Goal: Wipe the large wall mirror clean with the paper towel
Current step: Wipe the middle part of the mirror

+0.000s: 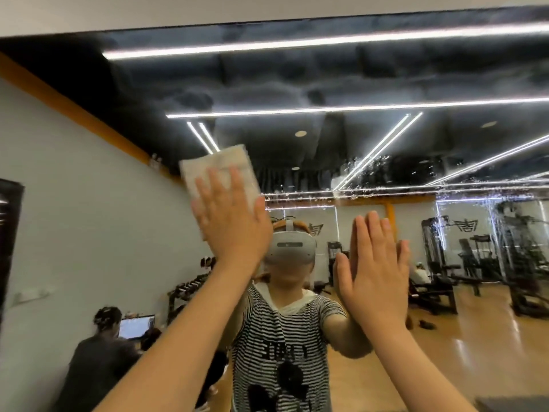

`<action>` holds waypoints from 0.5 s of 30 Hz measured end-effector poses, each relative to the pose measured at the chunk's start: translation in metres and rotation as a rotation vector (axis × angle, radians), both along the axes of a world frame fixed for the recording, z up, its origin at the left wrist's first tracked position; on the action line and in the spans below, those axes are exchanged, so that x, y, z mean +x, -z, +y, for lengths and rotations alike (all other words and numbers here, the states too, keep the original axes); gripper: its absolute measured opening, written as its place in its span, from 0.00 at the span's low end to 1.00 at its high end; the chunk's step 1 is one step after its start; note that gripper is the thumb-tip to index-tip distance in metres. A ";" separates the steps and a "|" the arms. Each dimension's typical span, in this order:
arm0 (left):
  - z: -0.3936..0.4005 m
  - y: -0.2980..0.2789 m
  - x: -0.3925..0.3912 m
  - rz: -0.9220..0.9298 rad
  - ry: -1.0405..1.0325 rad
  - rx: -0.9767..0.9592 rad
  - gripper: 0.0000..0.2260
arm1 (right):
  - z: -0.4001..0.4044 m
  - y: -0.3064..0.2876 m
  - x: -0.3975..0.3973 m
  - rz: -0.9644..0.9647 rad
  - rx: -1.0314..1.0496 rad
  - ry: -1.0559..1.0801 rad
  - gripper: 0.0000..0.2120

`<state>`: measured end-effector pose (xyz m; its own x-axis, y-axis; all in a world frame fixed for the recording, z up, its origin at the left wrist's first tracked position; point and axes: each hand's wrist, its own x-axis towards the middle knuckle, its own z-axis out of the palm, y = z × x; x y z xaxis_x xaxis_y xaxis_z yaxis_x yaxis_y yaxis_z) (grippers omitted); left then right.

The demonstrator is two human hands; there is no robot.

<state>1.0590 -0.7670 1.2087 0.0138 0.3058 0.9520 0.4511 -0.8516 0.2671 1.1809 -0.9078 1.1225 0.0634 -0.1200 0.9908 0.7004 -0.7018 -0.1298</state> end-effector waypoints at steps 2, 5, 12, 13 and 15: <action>-0.020 0.004 0.016 0.102 0.015 0.130 0.30 | -0.001 0.000 0.000 -0.006 0.001 -0.013 0.31; -0.016 0.005 0.018 0.211 0.037 0.237 0.30 | -0.002 0.000 0.000 -0.003 -0.002 -0.023 0.31; 0.038 0.010 -0.025 0.086 -0.007 0.073 0.29 | -0.003 0.000 0.000 0.008 -0.010 -0.033 0.31; 0.037 0.011 -0.025 0.049 -0.017 0.020 0.28 | -0.003 0.000 0.000 0.012 -0.008 -0.033 0.31; 0.028 0.010 -0.018 -0.008 -0.026 -0.073 0.28 | -0.002 0.000 -0.001 0.024 -0.013 -0.029 0.31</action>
<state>1.0415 -0.7391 1.1985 -0.0029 0.3751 0.9270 0.4706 -0.8174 0.3322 1.1802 -0.9098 1.1224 0.0908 -0.1044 0.9904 0.7175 -0.6828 -0.1378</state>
